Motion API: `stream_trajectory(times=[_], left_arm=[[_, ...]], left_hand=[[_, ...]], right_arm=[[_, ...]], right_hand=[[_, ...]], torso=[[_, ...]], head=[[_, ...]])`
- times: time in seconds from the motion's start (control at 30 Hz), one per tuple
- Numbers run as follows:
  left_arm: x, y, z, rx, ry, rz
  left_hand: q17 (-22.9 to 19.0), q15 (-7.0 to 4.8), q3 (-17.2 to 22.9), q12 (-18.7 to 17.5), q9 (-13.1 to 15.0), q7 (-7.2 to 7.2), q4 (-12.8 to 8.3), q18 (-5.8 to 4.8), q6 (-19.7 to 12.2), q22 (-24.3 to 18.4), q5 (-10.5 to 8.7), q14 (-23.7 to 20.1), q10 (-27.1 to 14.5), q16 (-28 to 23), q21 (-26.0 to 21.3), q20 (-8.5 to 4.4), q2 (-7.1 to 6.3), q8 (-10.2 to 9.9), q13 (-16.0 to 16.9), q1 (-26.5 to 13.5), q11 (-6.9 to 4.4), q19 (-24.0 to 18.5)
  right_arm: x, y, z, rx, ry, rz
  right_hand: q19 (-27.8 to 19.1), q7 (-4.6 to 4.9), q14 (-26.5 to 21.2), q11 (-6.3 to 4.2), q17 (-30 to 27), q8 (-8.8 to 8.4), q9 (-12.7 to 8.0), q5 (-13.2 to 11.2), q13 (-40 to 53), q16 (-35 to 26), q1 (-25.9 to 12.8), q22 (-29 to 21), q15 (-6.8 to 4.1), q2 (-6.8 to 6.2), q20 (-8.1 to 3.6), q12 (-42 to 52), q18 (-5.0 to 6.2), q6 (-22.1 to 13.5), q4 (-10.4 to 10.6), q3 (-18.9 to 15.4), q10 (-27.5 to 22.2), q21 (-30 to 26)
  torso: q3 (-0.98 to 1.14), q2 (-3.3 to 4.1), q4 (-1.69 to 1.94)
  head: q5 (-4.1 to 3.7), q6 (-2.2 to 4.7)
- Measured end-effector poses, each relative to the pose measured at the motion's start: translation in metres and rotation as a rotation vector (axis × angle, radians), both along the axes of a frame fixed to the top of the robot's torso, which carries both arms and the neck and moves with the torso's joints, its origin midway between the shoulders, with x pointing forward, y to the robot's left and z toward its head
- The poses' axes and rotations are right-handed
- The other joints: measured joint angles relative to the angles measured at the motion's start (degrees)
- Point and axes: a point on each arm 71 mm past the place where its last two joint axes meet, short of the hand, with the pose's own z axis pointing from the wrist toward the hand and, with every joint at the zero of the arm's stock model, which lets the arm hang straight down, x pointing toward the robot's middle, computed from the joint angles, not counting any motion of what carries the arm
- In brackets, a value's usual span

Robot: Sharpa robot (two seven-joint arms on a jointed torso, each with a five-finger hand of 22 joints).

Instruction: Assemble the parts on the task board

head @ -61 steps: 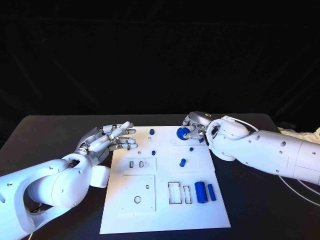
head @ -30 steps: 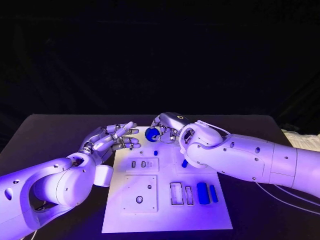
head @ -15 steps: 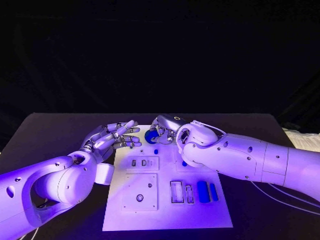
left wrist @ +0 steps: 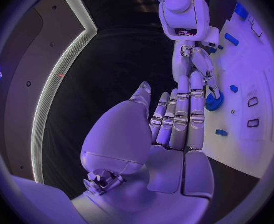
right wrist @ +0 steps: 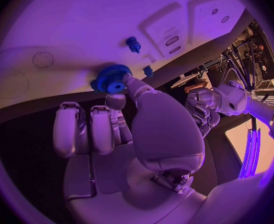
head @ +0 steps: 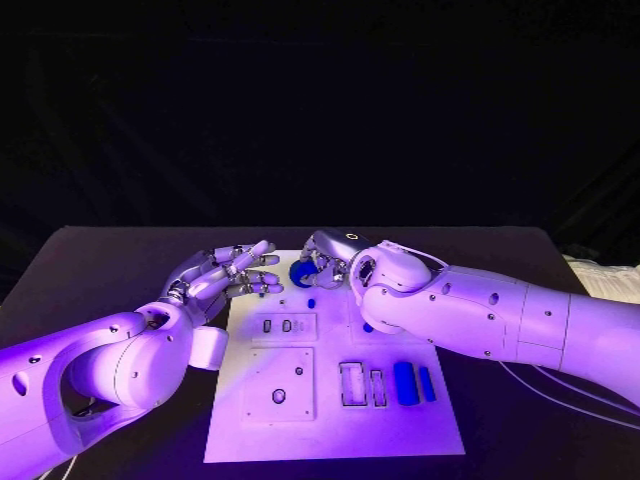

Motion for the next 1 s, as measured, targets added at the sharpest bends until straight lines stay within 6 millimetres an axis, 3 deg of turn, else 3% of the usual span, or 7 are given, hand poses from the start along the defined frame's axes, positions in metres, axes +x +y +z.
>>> stream_trajectory(times=[0.13, 0.23, 0.53, 0.7, 0.83, 1.0], left_arm=[[0.0, 0.0, 0.0, 0.0, 0.0, 0.0], [0.0, 0.0, 0.0, 0.0, 0.0, 0.0], [0.0, 0.0, 0.0, 0.0, 0.0, 0.0], [0.0, 0.0, 0.0, 0.0, 0.0, 0.0], [0.001, 0.002, 0.0, 0.002, 0.0, 0.005], [0.002, 0.005, -0.001, 0.005, 0.0, 0.012]], left_hand=[[0.0, 0.0, 0.0, 0.0, 0.0, 0.0, 0.0, 0.0, 0.0, 0.0, 0.0, 0.0, 0.0, 0.0, 0.0, 0.0, 0.0, 0.0, 0.0, 0.0, 0.0, 0.0], [0.0, 0.0, 0.0, 0.0, 0.0, 0.0, 0.0, 0.0, 0.0, 0.0, 0.0, 0.0, 0.0, 0.0, 0.0, 0.0, 0.0, 0.0, 0.0, 0.0, 0.0, 0.0], [-0.01, 0.0, 0.0, 0.0, 0.0, 0.0, 0.0, -0.01, 0.0, 0.0, 0.0, 0.0, 0.0, 0.0, 0.0, 0.0, 0.0, 0.0, 0.0, 0.0, 0.0, 0.0], [-0.01, 0.0, 0.0, 0.0, 0.0, 0.0, 0.0, 0.0, 0.0, 0.02, 0.0, 0.0, 0.0, 0.0, 0.0, 0.0, 0.0, 0.0, 0.0, 0.0, 0.0, 0.0], [-0.01, 0.0, 0.0, 0.0, 0.0, 0.0, 0.0, 0.0, 0.0, 0.04, 0.0, 0.0, 0.0, 0.0, 0.0, 0.0, 0.0, 0.0, 0.0, 0.0, 0.0, 0.0], [0.26, -0.21, 0.08, 0.0, 0.0, 0.0, -0.4, 0.0, 0.0, 0.04, 0.0, -0.21, 0.0, 0.0, 0.27, 0.0, 0.22, 0.0, 0.0, 0.22, 0.0, 0.0]], right_arm=[[0.0, 0.0, -0.003, -0.009, 0.01, -0.001], [0.0, 0.0, -0.003, -0.015, 0.017, 0.001], [0.0, -0.001, -0.004, -0.023, 0.026, 0.007], [-0.004, -0.007, -0.002, -0.006, 0.012, 0.013], [-0.01, -0.024, 0.003, 0.038, -0.017, 0.013], [-0.016, -0.059, 0.011, 0.115, -0.02, -0.002]], right_hand=[[-0.34, 0.97, -0.2, 0.65, 0.04, -3.23, -1.41, 0.11, -1.67, 0.0, -0.76, -0.5, 0.63, -0.75, 0.35, -2.0, 0.0, -4.26, 0.6, -0.52, -1.58, -0.32], [-0.54, 1.25, -0.21, 0.95, 0.09, -4.18, -1.66, 0.55, -2.45, 0.0, -1.37, -0.61, 1.04, -1.35, 0.54, -2.87, 0.0, -4.93, 1.08, -1.44, -1.89, -0.32], [-0.32, 1.26, -0.2, 1.15, 0.14, -4.41, -1.65, 1.33, -2.75, 0.0, -1.35, -0.69, 1.03, -1.34, 0.76, -2.87, 0.0, -4.94, 1.88, -2.56, -2.09, -0.32], [-0.11, 0.87, -0.2, 0.91, 0.13, -4.36, -1.28, 3.21, -0.95, 0.0, -1.35, 0.15, 1.03, -1.34, 0.97, -0.74, -0.01, -2.49, 2.51, -3.19, -0.8, -0.32], [-0.11, 0.68, -0.2, 0.75, 0.13, -3.99, -1.21, 3.74, -0.47, 0.0, -1.35, 0.32, 1.03, -1.34, 0.97, -0.25, -0.01, -2.27, 2.66, -3.34, -0.62, -0.32], [-0.12, 0.68, -0.2, 0.75, 0.13, -3.95, -1.22, 3.86, -0.7, 0.0, -1.33, 0.09, 1.03, -1.33, 0.97, -0.25, -0.01, -2.27, 2.65, -3.36, -0.62, -0.32]], torso=[[-0.03, 0.0, 0.01], [-0.03, 0.0, 0.01], [-0.03, 0.0, 0.0], [-0.03, -0.01, 0.03], [-0.04, -0.03, -0.01], [0.04, -0.14, -0.42]], head=[[-0.01, -0.05], [0.03, -0.12], [0.05, -0.26], [0.01, -0.28], [0.0, -0.23], [0.16, -0.01]])
